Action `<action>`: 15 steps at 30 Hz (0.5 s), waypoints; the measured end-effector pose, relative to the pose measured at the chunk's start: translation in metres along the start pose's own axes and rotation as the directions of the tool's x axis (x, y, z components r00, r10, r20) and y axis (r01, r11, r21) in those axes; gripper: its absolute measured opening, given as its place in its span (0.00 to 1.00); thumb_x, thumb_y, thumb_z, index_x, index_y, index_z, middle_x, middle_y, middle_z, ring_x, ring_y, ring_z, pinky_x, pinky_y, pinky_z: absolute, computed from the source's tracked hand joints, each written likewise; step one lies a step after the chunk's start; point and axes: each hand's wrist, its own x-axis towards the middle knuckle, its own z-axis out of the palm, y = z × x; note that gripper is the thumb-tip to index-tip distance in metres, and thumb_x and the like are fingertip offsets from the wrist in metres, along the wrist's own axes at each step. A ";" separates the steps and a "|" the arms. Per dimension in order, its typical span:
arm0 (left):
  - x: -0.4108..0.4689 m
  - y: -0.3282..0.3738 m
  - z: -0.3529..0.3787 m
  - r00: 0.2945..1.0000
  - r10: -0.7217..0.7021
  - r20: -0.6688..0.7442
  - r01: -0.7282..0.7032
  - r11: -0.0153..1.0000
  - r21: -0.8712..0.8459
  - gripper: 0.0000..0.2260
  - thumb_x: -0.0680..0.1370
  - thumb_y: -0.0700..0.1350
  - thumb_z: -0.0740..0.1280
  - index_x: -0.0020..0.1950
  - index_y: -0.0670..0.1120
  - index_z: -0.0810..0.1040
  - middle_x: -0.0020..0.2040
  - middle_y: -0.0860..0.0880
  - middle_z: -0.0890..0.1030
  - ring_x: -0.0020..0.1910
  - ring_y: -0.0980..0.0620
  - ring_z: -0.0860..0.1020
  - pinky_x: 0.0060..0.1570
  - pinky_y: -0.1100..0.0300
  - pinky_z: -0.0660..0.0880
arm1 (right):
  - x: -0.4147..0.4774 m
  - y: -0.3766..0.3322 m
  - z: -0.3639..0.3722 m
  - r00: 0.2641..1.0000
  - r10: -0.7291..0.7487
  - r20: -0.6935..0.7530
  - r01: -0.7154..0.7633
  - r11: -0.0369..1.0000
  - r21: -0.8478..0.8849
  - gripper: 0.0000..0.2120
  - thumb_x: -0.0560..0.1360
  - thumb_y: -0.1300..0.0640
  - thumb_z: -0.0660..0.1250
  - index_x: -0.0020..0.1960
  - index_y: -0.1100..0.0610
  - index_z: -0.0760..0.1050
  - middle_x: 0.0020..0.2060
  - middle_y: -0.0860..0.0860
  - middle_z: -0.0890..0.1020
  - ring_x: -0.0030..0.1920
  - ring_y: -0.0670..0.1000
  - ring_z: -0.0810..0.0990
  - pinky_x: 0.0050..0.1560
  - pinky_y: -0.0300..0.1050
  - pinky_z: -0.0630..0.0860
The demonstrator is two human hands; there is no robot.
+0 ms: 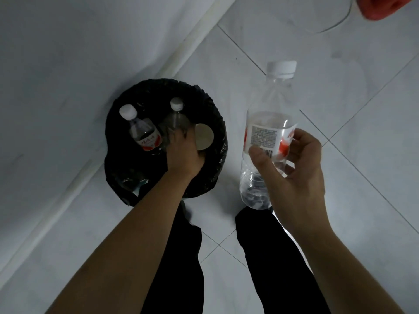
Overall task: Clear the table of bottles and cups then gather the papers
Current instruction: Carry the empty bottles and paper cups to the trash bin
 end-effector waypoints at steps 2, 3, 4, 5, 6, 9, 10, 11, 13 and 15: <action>-0.011 -0.002 -0.009 0.999 0.038 0.022 -0.039 0.998 0.042 0.39 0.71 0.55 0.72 0.78 0.46 0.60 0.71 0.37 0.64 0.69 0.34 0.64 0.64 0.41 0.67 | 0.002 -0.004 0.004 1.000 0.008 0.021 -0.008 0.999 -0.033 0.29 0.71 0.47 0.75 0.66 0.51 0.65 0.57 0.38 0.77 0.58 0.41 0.79 0.58 0.34 0.77; -0.018 -0.005 -0.015 0.999 0.045 0.014 -0.045 0.999 0.028 0.40 0.71 0.57 0.72 0.78 0.47 0.59 0.72 0.38 0.63 0.70 0.35 0.62 0.64 0.40 0.67 | 0.003 -0.007 0.008 1.000 0.004 0.029 -0.003 0.999 -0.042 0.29 0.71 0.46 0.75 0.66 0.51 0.65 0.57 0.38 0.77 0.59 0.41 0.79 0.60 0.38 0.77; -0.027 -0.010 -0.021 0.999 0.040 -0.015 -0.040 0.999 0.011 0.39 0.72 0.57 0.71 0.78 0.47 0.59 0.73 0.38 0.63 0.71 0.36 0.62 0.64 0.40 0.66 | 0.004 -0.011 0.013 0.999 -0.008 0.037 0.010 0.999 -0.054 0.29 0.72 0.46 0.74 0.67 0.51 0.64 0.57 0.38 0.77 0.59 0.40 0.78 0.61 0.41 0.76; -0.037 -0.018 -0.028 0.998 0.026 -0.059 -0.025 1.000 0.007 0.37 0.73 0.57 0.71 0.78 0.47 0.61 0.73 0.39 0.64 0.72 0.36 0.62 0.64 0.39 0.66 | 0.004 -0.016 0.021 0.998 -0.026 0.051 0.029 0.997 -0.070 0.30 0.72 0.45 0.74 0.67 0.51 0.64 0.57 0.38 0.76 0.59 0.40 0.78 0.61 0.41 0.76; -0.049 -0.028 -0.034 0.994 0.002 -0.111 -0.001 1.000 0.016 0.34 0.74 0.55 0.70 0.77 0.46 0.63 0.73 0.38 0.65 0.72 0.36 0.63 0.64 0.39 0.66 | 0.005 -0.020 0.031 0.997 -0.044 0.069 0.050 0.995 -0.090 0.30 0.73 0.44 0.73 0.67 0.52 0.64 0.57 0.39 0.76 0.58 0.40 0.78 0.60 0.42 0.76; -0.086 -0.061 -0.042 0.974 -0.117 -0.193 0.131 0.990 0.059 0.31 0.74 0.50 0.70 0.74 0.42 0.66 0.73 0.35 0.65 0.72 0.34 0.62 0.68 0.36 0.63 | 0.013 -0.022 0.070 0.986 -0.045 0.158 0.061 0.993 -0.096 0.28 0.73 0.45 0.74 0.65 0.51 0.63 0.55 0.41 0.78 0.55 0.44 0.80 0.55 0.47 0.80; -0.098 -0.073 -0.042 0.971 -0.156 -0.182 0.170 0.983 0.064 0.31 0.74 0.48 0.70 0.74 0.41 0.66 0.74 0.35 0.64 0.73 0.33 0.61 0.69 0.35 0.61 | 0.017 -0.019 0.086 0.981 -0.031 0.191 0.050 0.994 -0.100 0.29 0.72 0.45 0.74 0.65 0.52 0.64 0.55 0.42 0.79 0.55 0.45 0.81 0.54 0.48 0.80; -0.109 -0.085 -0.040 0.971 -0.178 -0.158 0.188 0.981 0.056 0.30 0.75 0.47 0.70 0.74 0.40 0.65 0.75 0.35 0.62 0.73 0.32 0.61 0.70 0.35 0.62 | 0.021 -0.014 0.101 0.974 -0.017 0.228 0.044 0.992 -0.117 0.30 0.72 0.44 0.74 0.66 0.52 0.64 0.56 0.44 0.79 0.54 0.46 0.81 0.54 0.47 0.80; -0.127 -0.103 -0.037 0.983 -0.159 -0.094 0.158 0.987 -0.015 0.28 0.77 0.45 0.68 0.74 0.38 0.65 0.78 0.37 0.57 0.75 0.33 0.60 0.67 0.36 0.67 | 0.027 -0.001 0.128 0.947 0.019 0.321 0.047 0.979 -0.199 0.31 0.73 0.43 0.73 0.68 0.54 0.64 0.58 0.49 0.79 0.54 0.50 0.80 0.51 0.46 0.78; -0.138 -0.109 -0.038 0.991 -0.128 -0.036 0.124 0.987 -0.099 0.26 0.79 0.45 0.67 0.75 0.39 0.64 0.80 0.41 0.53 0.76 0.36 0.60 0.64 0.41 0.71 | 0.028 0.016 0.144 0.907 0.087 0.411 0.080 0.925 -0.372 0.33 0.74 0.42 0.70 0.70 0.58 0.62 0.60 0.55 0.78 0.56 0.57 0.80 0.52 0.52 0.78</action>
